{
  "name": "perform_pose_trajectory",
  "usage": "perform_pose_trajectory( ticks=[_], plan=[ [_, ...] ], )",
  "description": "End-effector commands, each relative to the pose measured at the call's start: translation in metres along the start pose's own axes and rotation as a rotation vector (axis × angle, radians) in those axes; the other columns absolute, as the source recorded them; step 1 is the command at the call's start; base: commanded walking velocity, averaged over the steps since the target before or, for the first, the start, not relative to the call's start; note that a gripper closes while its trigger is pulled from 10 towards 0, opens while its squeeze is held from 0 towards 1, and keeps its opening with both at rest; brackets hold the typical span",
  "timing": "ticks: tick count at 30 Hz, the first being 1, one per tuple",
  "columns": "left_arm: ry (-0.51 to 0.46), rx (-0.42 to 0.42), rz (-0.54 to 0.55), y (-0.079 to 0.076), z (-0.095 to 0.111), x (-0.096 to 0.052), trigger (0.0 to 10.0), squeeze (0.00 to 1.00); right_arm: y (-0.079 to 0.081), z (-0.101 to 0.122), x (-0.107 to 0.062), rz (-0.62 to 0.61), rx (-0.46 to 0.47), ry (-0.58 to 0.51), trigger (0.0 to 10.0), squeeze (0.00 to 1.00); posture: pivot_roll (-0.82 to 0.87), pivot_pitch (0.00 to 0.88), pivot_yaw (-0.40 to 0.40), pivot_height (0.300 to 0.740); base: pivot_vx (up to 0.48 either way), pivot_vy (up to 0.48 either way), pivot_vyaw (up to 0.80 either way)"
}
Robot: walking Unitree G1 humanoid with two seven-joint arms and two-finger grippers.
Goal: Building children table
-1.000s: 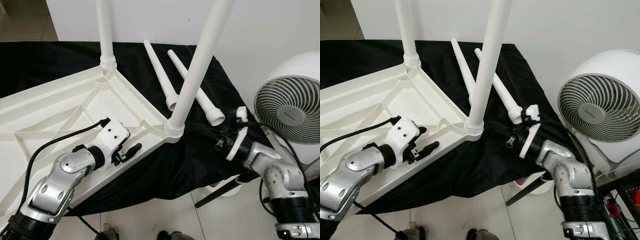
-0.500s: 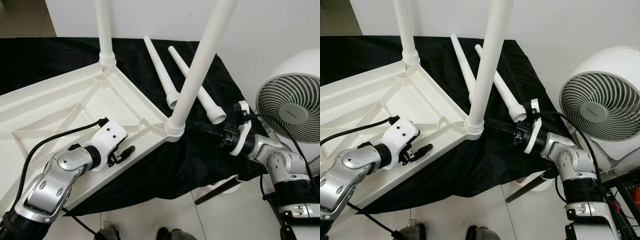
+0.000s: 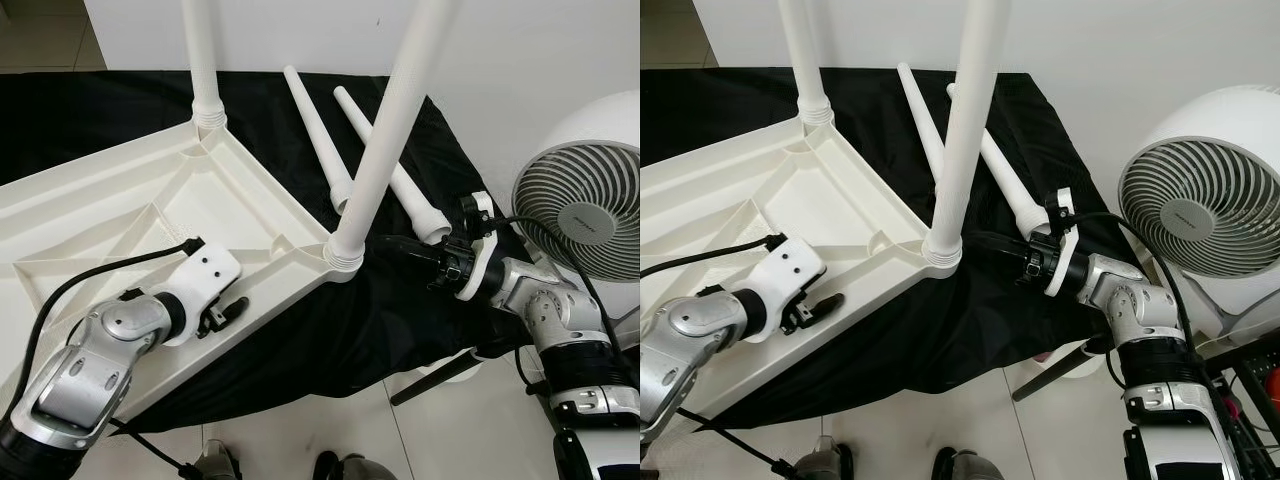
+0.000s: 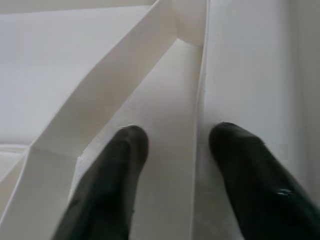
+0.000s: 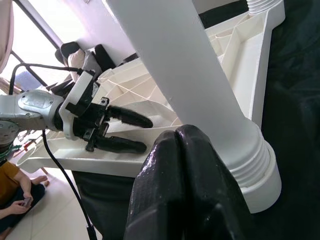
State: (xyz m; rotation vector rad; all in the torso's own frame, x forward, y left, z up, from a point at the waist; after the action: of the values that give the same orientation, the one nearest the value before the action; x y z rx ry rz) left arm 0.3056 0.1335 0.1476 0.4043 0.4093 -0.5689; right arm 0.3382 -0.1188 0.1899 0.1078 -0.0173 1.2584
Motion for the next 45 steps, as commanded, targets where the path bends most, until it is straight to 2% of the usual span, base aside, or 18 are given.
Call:
perform_pose_trajectory(
  ticks=[1, 13, 17, 21, 23, 24, 27, 28, 31, 32, 34, 35, 38, 41, 45],
  plan=[
    [0.035, 0.007, 0.043, 0.006, -0.007, -0.004, 0.0, 0.00, -0.002, 0.000, 0.001, 0.013, -0.007, 0.004, 10.0, 0.00, 0.17, 0.180, -0.099, 0.740, 0.000, 0.000, 0.00],
    [0.044, -0.016, 0.063, 0.007, -0.004, -0.005, 0.0, 0.00, -0.001, 0.001, 0.013, 0.083, 0.025, -0.005, 10.0, 0.00, 0.18, 0.182, -0.105, 0.740, 0.000, 0.000, 0.00],
    [0.005, -0.042, 0.081, 0.007, 0.008, -0.004, 0.0, 0.00, 0.001, -0.003, 0.016, 0.112, 0.032, 0.009, 10.0, 0.00, 0.19, 0.185, -0.108, 0.740, 0.000, 0.000, 0.00],
    [-0.009, -0.051, 0.064, 0.002, 0.014, -0.005, 0.0, 0.00, -0.002, -0.002, 0.020, 0.116, 0.026, 0.010, 10.0, 0.00, 0.19, 0.186, -0.109, 0.740, 0.000, 0.000, 0.00],
    [-0.013, -0.056, 0.050, -0.003, 0.015, -0.004, 0.0, 0.00, -0.006, -0.001, 0.022, 0.105, 0.019, 0.008, 10.0, 0.00, 0.19, 0.187, -0.109, 0.740, 0.000, 0.000, 0.00],
    [-0.030, -0.077, 0.053, -0.006, 0.020, -0.001, 0.0, 0.00, -0.015, 0.004, 0.029, 0.076, 0.000, -0.006, 10.0, 0.00, 0.19, 0.188, -0.110, 0.740, 0.000, 0.000, 0.00],
    [-0.038, -0.087, 0.057, -0.006, 0.022, 0.000, 0.0, 0.00, -0.018, 0.006, 0.032, 0.067, -0.004, -0.014, 10.0, 0.00, 0.19, 0.188, -0.110, 0.740, 0.000, 0.000, 0.00],
    [-0.079, -0.132, 0.115, 0.003, 0.032, 0.008, 0.0, 0.00, -0.021, 0.011, 0.037, 0.041, -0.010, -0.048, 10.0, 0.00, 0.20, 0.190, -0.112, 0.740, 0.000, 0.000, 0.00],
    [-0.111, -0.177, 0.177, 0.013, 0.041, 0.019, 0.0, 0.00, -0.022, 0.013, 0.042, 0.014, -0.018, -0.081, 10.0, 0.00, 0.20, 0.191, -0.108, 0.740, 0.000, 0.000, 0.00],
    [-0.122, -0.200, 0.204, 0.019, 0.043, 0.022, 0.6, 0.00, -0.021, 0.014, 0.043, 0.011, -0.017, -0.095, 10.0, 0.00, 0.19, 0.190, -0.106, 0.740, 0.000, 0.000, 0.00],
    [-0.130, -0.217, 0.223, 0.022, 0.045, 0.023, 0.6, 0.00, -0.020, 0.014, 0.044, 0.010, -0.017, -0.104, 10.0, 0.00, 0.19, 0.190, -0.101, 0.740, 0.000, 0.000, 0.00],
    [-0.135, -0.225, 0.237, 0.025, 0.048, 0.026, 0.0, 0.00, -0.020, 0.014, 0.045, -0.004, -0.023, -0.119, 10.0, 0.00, 0.19, 0.190, -0.100, 0.740, 0.000, 0.000, 0.00],
    [-0.149, -0.237, 0.268, 0.034, 0.053, 0.031, 0.0, 0.00, -0.019, 0.014, 0.046, -0.040, -0.031, -0.150, 10.0, 0.00, 0.18, 0.191, -0.090, 0.740, 0.000, 0.000, 0.00],
    [-0.170, -0.260, 0.331, 0.054, 0.059, 0.038, 0.0, 0.00, -0.009, 0.011, 0.047, -0.083, -0.035, -0.207, 10.0, 0.00, 0.16, 0.195, -0.073, 0.740, 0.000, 0.000, 0.00],
    [-0.168, -0.247, 0.347, 0.064, 0.061, 0.042, 0.0, 0.00, -0.001, 0.010, 0.043, -0.106, -0.025, -0.245, 10.0, 0.00, 0.15, 0.193, -0.062, 0.740, 0.000, 0.000, 0.00]
  ],
)
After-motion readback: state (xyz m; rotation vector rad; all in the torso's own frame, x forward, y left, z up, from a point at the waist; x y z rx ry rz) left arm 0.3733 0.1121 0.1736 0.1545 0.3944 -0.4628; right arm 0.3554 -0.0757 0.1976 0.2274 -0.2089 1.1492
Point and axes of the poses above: a point about 5 cm out from each wrist's last joint towards the gripper, its own x axis pointing out of the wrist towards the gripper, its own z axis along the axis of the wrist's last joint, y = z × x, the point moved 6 cm from there along x, pointing out of the wrist towards the gripper, and after that the axes turned 12 degrees about -x, right-handed, at the moved point
